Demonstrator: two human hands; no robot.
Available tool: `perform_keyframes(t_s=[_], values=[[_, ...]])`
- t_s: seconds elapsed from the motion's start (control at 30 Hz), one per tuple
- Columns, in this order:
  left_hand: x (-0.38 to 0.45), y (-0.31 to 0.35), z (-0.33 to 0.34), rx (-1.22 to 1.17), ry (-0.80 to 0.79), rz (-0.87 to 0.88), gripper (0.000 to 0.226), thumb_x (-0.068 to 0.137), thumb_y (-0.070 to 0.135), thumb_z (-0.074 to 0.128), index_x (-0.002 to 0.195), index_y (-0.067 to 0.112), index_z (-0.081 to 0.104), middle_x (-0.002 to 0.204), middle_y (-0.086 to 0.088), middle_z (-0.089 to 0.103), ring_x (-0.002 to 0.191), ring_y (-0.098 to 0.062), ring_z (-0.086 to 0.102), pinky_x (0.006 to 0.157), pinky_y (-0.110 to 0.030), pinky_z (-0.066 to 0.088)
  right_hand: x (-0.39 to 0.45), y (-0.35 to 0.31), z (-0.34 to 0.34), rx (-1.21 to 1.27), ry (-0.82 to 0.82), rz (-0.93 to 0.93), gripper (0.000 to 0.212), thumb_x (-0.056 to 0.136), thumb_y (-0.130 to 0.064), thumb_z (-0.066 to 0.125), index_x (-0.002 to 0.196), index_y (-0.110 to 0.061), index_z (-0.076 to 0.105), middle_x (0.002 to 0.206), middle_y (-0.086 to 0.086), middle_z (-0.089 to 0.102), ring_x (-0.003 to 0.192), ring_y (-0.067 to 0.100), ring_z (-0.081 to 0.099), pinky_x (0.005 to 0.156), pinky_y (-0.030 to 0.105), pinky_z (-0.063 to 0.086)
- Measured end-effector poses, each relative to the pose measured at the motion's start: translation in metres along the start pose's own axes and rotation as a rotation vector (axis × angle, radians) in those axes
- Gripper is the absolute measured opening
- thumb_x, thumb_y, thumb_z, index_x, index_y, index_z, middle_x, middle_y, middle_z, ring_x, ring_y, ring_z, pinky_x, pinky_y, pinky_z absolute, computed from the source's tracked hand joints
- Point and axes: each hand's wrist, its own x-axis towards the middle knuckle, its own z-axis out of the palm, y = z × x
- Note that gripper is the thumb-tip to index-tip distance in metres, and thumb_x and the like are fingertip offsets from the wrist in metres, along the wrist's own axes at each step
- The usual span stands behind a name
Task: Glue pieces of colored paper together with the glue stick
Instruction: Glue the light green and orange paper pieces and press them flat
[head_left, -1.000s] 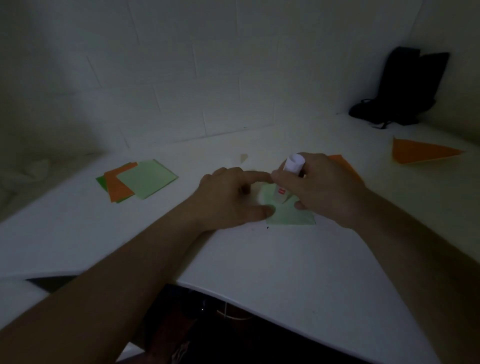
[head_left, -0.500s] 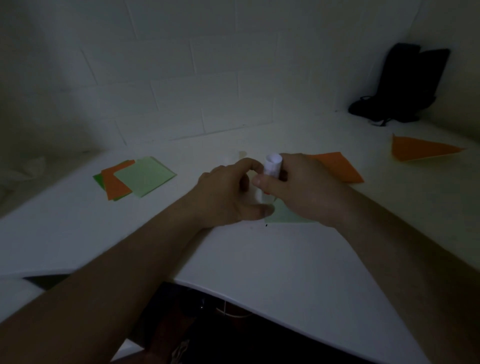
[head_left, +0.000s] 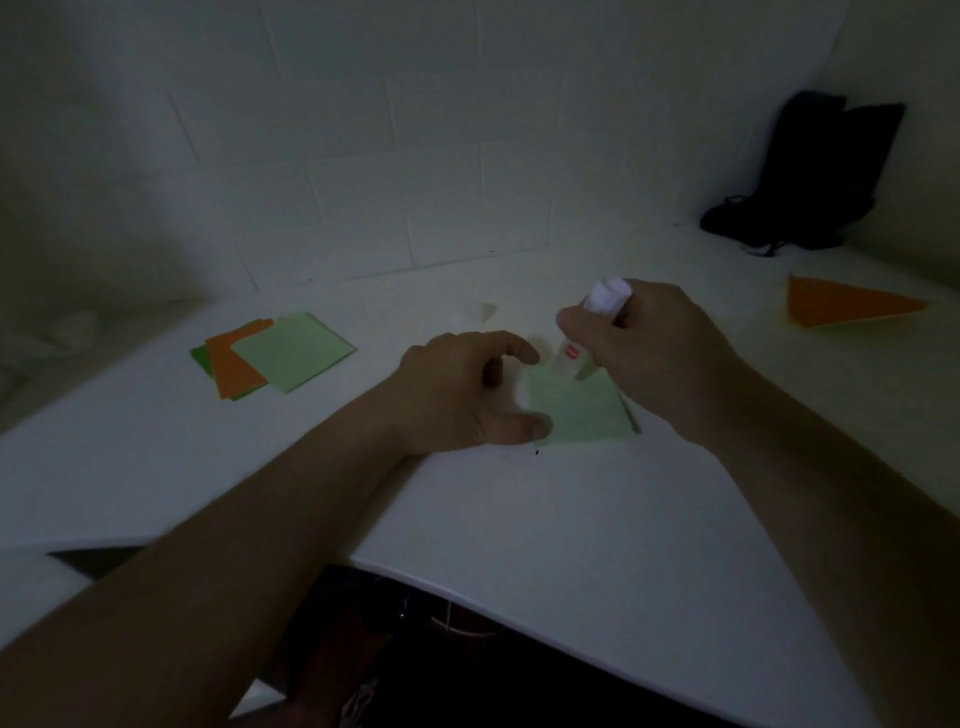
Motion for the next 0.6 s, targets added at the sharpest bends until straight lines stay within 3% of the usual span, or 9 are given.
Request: perform_keyframes(t_s=[0.13,0.3,0.4,0.5,0.6], values=[[0.001,0.0,0.0,0.019,-0.002,0.01,0.066,0.063,0.074,0.077,0.122,0.049,0.061,0.094,0.015,0.058,0.091,-0.012,0.059,0.094,-0.042,0.05,-0.006,-0.008,0.003,-0.196,-0.098,-0.123,0.032,0.097,-0.037,0.065,0.076,-0.012,0.067,0.068,0.007,0.065,0.065,0.013,0.059,0.051,0.016,0.037],[0.001,0.003,-0.001,0.05,-0.001,0.024,0.047,0.072,0.065,0.081,0.113,0.048,0.064,0.092,0.011,0.06,0.087,-0.012,0.059,0.09,-0.039,0.051,-0.003,-0.002,0.008,-0.181,-0.179,-0.16,0.041,0.096,-0.034,0.068,0.059,-0.026,0.052,0.057,-0.021,0.059,0.054,-0.003,0.053,0.052,0.012,0.035],[0.0,0.003,-0.001,0.06,-0.004,0.005,0.058,0.072,0.066,0.081,0.123,0.047,0.064,0.102,0.012,0.062,0.099,-0.014,0.06,0.098,-0.039,0.048,-0.002,0.0,0.005,-0.282,-0.156,-0.179,0.033,0.094,-0.038,0.067,0.066,-0.025,0.058,0.062,-0.012,0.062,0.06,-0.006,0.055,0.052,0.015,0.035],[-0.001,0.005,-0.001,0.057,-0.021,-0.001,0.073,0.06,0.079,0.072,0.125,0.049,0.062,0.106,0.011,0.062,0.104,-0.015,0.06,0.101,-0.041,0.047,-0.001,0.003,0.0,-0.363,-0.15,-0.183,0.026,0.095,-0.039,0.067,0.075,-0.023,0.064,0.071,-0.005,0.064,0.066,-0.011,0.055,0.057,0.007,0.037],[-0.001,0.005,-0.001,0.057,-0.03,-0.006,0.073,0.059,0.079,0.072,0.125,0.05,0.062,0.106,0.013,0.06,0.104,-0.013,0.06,0.102,-0.042,0.047,0.001,0.005,-0.004,-0.36,-0.144,-0.179,0.024,0.094,-0.036,0.068,0.077,-0.019,0.067,0.074,-0.002,0.067,0.075,-0.004,0.058,0.058,0.009,0.039]])
